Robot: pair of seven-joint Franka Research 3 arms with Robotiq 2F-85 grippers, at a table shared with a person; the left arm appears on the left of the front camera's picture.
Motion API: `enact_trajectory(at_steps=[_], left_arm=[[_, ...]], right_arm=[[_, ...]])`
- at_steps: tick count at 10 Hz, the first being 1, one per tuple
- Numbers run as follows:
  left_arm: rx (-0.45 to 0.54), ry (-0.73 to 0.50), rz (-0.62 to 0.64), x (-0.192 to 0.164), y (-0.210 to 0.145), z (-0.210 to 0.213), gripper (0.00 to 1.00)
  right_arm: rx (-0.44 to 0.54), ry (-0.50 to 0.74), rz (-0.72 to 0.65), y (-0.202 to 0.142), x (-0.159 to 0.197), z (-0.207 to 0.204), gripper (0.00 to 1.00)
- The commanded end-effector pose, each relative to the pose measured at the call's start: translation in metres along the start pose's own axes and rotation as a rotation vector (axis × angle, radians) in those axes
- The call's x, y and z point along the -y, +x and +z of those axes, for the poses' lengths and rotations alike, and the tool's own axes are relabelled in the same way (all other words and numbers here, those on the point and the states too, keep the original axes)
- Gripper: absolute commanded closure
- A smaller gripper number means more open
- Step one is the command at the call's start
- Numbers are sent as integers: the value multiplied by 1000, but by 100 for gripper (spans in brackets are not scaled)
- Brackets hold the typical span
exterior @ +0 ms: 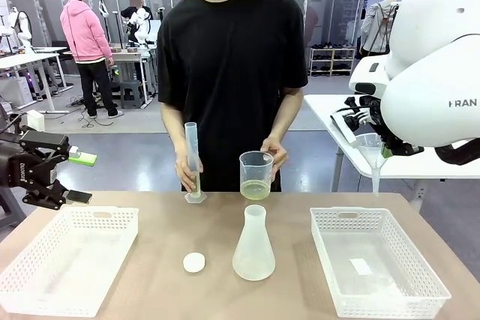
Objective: Prepare the solutions needed for the experiment.
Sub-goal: Pick up the Plastic Funnel and insert it into the Big flask.
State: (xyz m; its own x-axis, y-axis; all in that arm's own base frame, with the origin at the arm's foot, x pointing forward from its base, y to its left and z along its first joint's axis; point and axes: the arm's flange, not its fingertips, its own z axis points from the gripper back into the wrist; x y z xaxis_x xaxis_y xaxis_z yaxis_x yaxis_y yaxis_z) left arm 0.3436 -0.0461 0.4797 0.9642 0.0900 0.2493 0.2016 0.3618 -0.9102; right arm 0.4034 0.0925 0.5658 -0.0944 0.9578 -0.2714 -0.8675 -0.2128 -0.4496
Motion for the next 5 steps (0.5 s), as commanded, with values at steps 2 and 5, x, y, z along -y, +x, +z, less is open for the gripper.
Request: enact_trajectory(at_steps=[2, 5], left_arm=[[6, -25, -15, 2, -1, -1, 0], [6, -25, -15, 2, -1, -1, 0]], right_arm=[[67, -134, 144, 37, 5, 21, 96], [160, -299, 345, 93, 7, 51, 96]])
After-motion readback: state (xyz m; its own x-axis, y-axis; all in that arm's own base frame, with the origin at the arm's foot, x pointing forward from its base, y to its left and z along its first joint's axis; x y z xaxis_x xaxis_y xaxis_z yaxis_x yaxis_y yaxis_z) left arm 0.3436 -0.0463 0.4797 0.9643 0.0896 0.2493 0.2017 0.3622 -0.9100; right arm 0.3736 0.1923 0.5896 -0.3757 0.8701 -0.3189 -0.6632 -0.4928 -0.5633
